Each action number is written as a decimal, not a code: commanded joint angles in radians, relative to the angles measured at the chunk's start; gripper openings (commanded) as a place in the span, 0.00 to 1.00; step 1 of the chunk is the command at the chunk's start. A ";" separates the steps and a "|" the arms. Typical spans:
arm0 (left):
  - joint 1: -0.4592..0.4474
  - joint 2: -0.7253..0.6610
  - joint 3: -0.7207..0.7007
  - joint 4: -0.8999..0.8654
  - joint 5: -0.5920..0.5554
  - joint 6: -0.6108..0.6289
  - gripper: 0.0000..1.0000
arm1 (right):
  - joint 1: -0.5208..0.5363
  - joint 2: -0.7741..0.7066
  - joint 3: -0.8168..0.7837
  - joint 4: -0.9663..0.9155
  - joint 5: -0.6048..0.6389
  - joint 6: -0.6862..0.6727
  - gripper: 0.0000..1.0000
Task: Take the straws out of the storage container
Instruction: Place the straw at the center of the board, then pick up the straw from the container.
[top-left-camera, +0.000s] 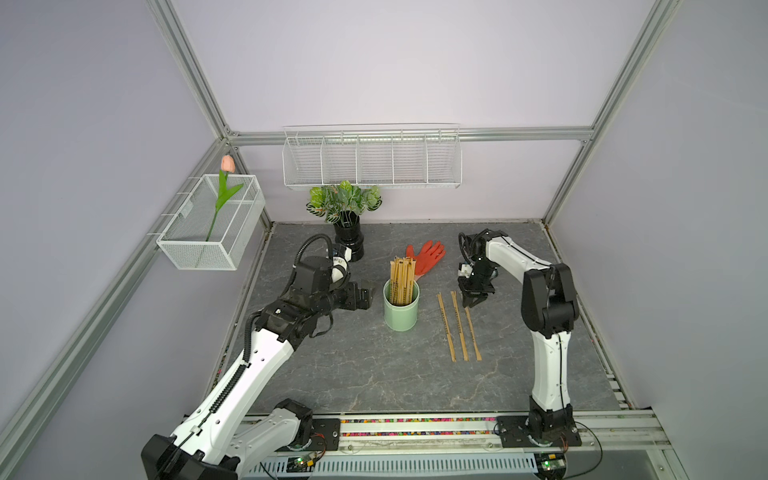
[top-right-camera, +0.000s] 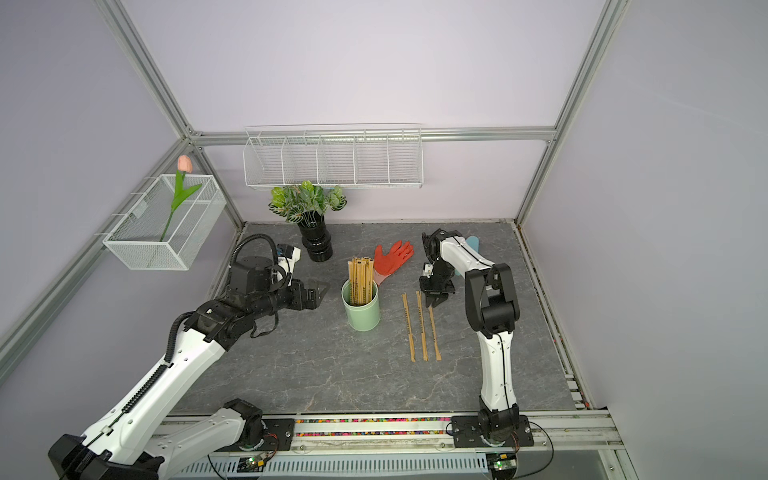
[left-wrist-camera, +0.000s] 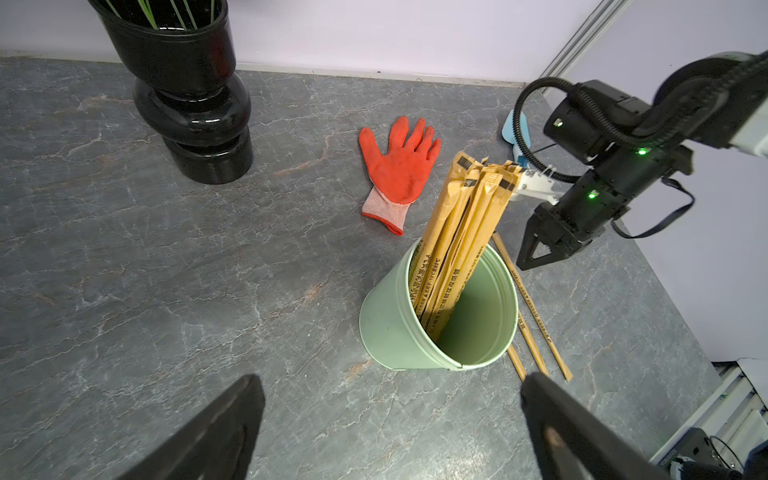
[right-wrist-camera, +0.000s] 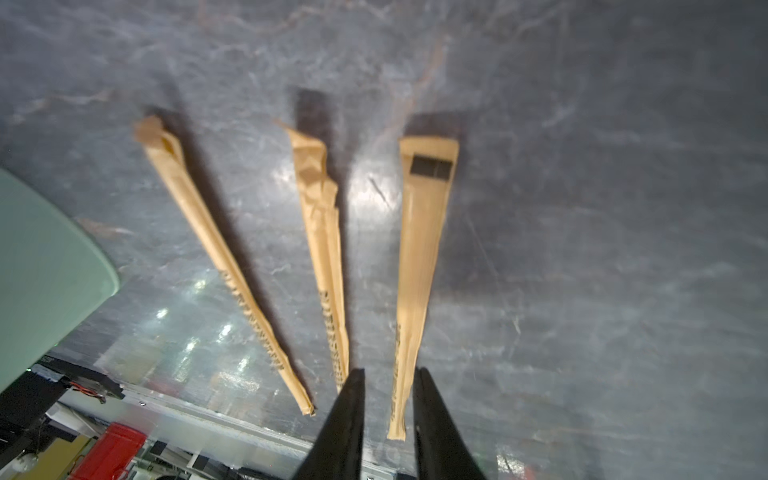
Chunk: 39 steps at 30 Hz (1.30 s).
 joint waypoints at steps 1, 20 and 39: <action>-0.002 -0.002 -0.001 -0.009 0.007 0.001 1.00 | 0.036 -0.223 -0.064 0.106 0.041 0.045 0.30; -0.003 -0.015 -0.004 -0.006 -0.008 0.001 1.00 | 0.395 -0.518 -0.139 0.488 0.169 0.193 0.34; -0.002 -0.012 -0.003 -0.007 -0.004 0.002 1.00 | 0.426 -0.309 -0.023 0.506 0.126 0.215 0.25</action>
